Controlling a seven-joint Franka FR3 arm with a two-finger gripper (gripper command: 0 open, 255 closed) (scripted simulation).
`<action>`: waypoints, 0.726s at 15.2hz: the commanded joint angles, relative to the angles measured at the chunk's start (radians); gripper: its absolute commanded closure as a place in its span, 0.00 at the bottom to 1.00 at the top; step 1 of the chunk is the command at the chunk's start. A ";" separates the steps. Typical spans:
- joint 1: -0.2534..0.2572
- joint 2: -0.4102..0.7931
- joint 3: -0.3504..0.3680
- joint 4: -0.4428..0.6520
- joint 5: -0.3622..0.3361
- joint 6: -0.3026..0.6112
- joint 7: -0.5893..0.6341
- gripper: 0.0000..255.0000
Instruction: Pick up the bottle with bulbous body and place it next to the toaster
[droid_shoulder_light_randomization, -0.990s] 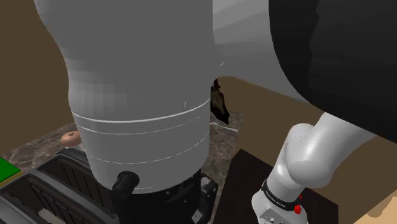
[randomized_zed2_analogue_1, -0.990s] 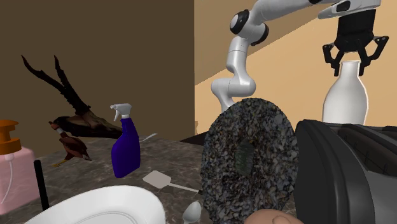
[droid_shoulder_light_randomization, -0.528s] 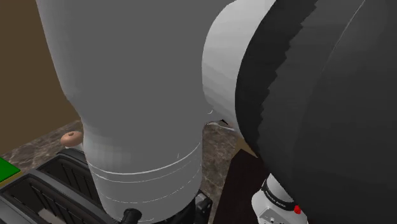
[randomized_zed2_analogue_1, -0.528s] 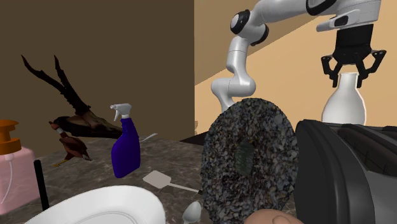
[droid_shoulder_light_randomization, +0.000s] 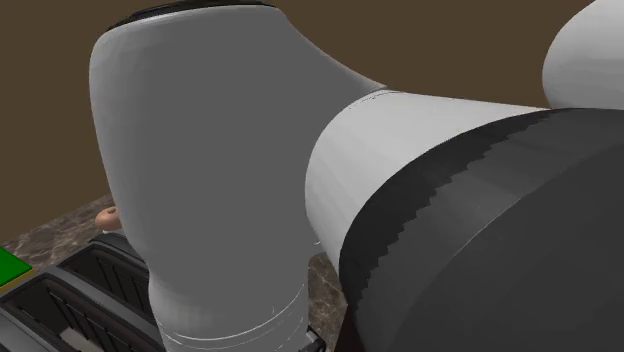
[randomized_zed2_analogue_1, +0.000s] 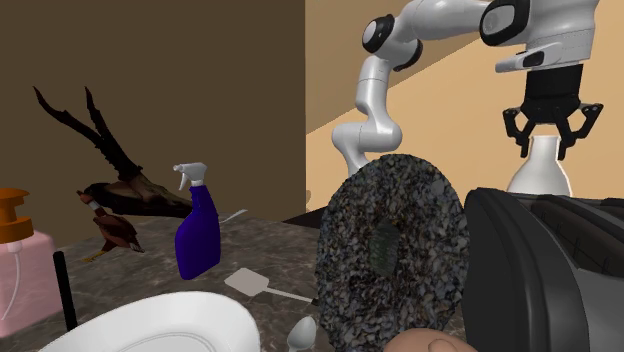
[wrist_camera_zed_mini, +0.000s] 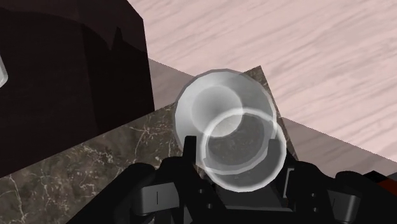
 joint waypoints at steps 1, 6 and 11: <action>-0.001 0.005 0.006 -0.025 0.002 0.028 -0.007 1.00; -0.008 0.033 0.034 -0.067 -0.005 0.095 -0.006 1.00; -0.008 0.033 0.034 -0.067 -0.005 0.095 -0.006 1.00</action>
